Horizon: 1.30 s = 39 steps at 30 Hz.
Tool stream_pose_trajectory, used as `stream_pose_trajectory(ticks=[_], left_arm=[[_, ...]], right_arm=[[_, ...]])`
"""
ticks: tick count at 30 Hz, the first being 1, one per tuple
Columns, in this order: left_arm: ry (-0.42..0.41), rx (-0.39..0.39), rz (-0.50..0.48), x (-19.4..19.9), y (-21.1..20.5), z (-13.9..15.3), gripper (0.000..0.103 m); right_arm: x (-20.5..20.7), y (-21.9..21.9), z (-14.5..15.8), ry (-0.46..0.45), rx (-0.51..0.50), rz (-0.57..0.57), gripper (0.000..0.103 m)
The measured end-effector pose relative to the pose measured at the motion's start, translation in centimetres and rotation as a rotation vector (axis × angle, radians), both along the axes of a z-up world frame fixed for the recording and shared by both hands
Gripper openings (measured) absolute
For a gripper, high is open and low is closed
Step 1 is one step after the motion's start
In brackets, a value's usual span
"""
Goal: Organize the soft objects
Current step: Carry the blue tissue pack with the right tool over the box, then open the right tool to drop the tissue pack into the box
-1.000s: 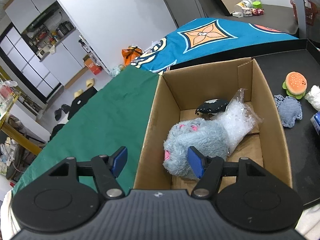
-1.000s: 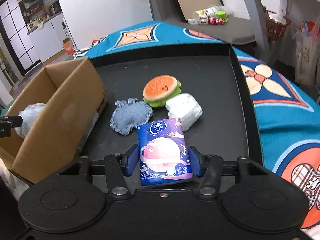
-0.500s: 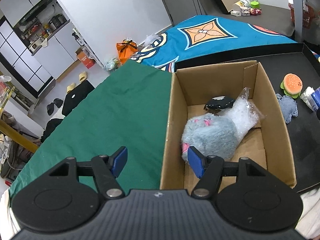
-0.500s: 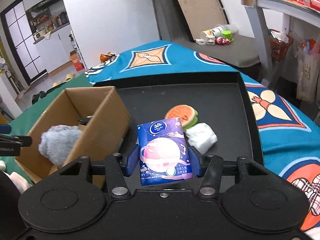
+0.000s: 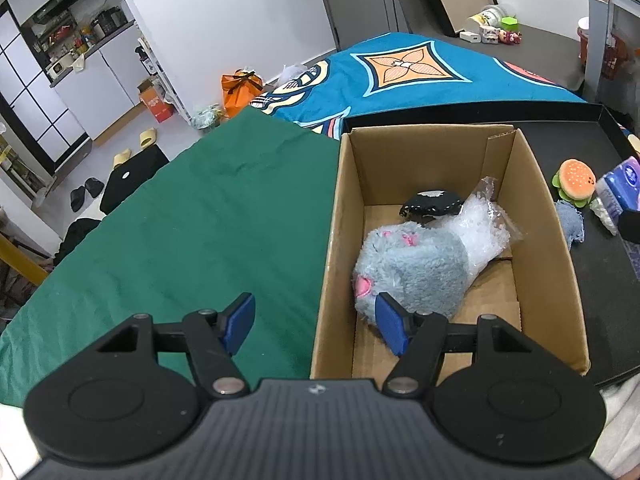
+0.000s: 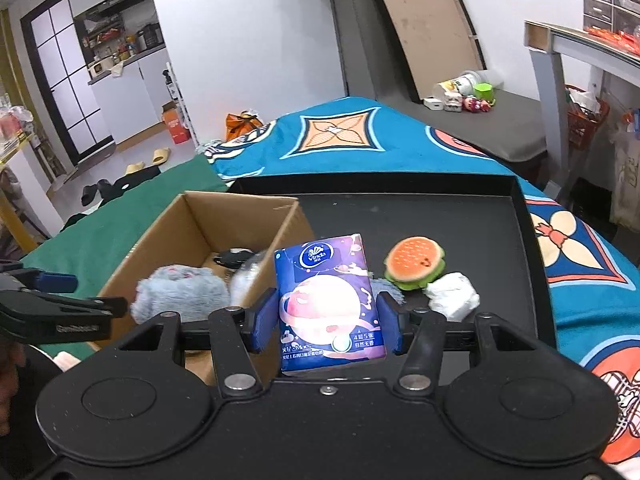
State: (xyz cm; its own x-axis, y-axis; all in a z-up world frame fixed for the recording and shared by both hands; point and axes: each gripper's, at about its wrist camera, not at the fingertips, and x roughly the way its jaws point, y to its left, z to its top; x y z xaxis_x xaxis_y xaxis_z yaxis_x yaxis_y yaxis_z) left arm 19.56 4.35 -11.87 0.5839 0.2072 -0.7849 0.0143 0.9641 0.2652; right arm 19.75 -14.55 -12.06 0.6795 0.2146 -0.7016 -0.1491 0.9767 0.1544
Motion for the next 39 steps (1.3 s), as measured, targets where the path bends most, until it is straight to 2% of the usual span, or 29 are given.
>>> stream_pose_trajectory(ticks=[12, 18, 21, 23, 27, 29, 31, 33, 39], left_arm=[[0.019, -0.093, 0.033, -0.1, 1.8, -0.3, 0.061], [0.047, -0.125, 0.040, 0.0, 2.3, -0.8, 0.054], [0.067, -0.137, 0.045, 0.1, 2.6, -1.1, 0.039], [0.076, -0.146, 0.054, 0.2, 2.9, -1.2, 0.025], [0.070, -0.168, 0.042, 0.0, 3.1, -1.2, 0.015], [0.062, -0.165, 0.030, -0.2, 2.9, -1.1, 0.014], [0.056, -0.167, 0.024, -0.4, 2.8, -1.0, 0.014], [0.050, -0.171, 0.025, -0.5, 2.9, -0.9, 0.014], [-0.007, -0.166, 0.014, -1.1, 2.8, -0.1, 0.018]], right_arm=[[0.4, 3.5, 1.3, -0.019, -0.023, 0.028, 0.052], [0.7, 5.7, 1.9, -0.034, -0.045, 0.055, 0.052], [0.8, 6.5, 1.9, -0.037, -0.048, 0.061, 0.052], [0.9, 7.0, 1.9, -0.038, -0.048, 0.064, 0.052], [1.1, 7.6, 2.1, -0.040, -0.039, 0.064, 0.053], [1.2, 7.8, 2.1, -0.032, -0.031, 0.068, 0.055], [1.2, 7.8, 1.8, -0.016, -0.029, 0.077, 0.063], [0.9, 7.6, 1.7, -0.022, -0.046, 0.058, 0.075], [0.5, 6.7, 1.5, -0.008, -0.063, 0.032, 0.086]])
